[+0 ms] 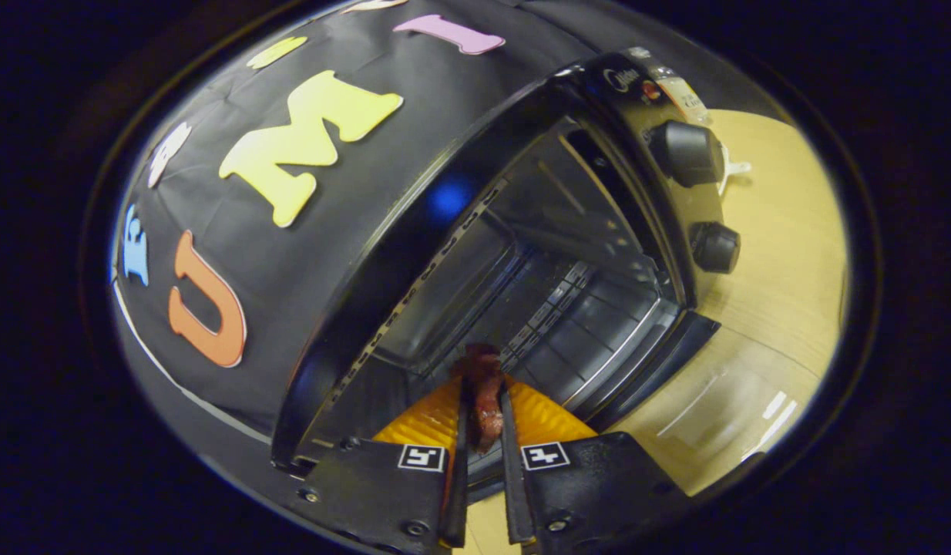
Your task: Open the toaster oven, put the food inside, and close the toaster oven door.
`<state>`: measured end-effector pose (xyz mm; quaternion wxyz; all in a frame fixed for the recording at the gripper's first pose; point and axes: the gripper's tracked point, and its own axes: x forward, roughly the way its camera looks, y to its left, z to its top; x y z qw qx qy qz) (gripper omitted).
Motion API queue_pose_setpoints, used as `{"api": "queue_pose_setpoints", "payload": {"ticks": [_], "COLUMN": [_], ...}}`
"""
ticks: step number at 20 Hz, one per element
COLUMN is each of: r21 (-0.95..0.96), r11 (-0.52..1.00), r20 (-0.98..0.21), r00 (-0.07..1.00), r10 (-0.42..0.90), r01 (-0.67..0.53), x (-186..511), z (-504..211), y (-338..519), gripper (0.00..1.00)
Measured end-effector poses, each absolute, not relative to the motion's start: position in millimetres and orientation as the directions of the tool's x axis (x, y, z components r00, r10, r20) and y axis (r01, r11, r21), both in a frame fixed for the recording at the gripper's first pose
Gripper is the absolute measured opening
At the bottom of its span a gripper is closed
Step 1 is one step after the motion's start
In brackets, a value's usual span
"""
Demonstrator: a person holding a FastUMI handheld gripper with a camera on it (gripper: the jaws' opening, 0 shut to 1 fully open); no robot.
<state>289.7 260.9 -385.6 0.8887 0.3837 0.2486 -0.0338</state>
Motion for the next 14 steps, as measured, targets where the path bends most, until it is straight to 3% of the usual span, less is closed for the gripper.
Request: {"api": "queue_pose_setpoints", "payload": {"ticks": [6, 8, 11, 12, 14], "r21": [0.445, 0.383, 0.380, 0.375, 0.345], "r11": [0.872, 0.905, 0.911, 0.913, 0.927], "r20": [-0.517, -0.512, -0.486, -0.486, -0.494], "r00": [0.854, 0.858, 0.872, 0.873, 0.868], "r10": [0.065, 0.040, 0.050, 0.047, 0.046], "r01": [0.203, 0.186, 0.160, 0.160, 0.147], "x": [284, 282, 282, 281, 271], "z": [-391, -385, -371, -368, -364], "y": [252, 245, 246, 244, 242], "gripper": [0.39, 0.48, 0.81, 0.82, 0.93]}}
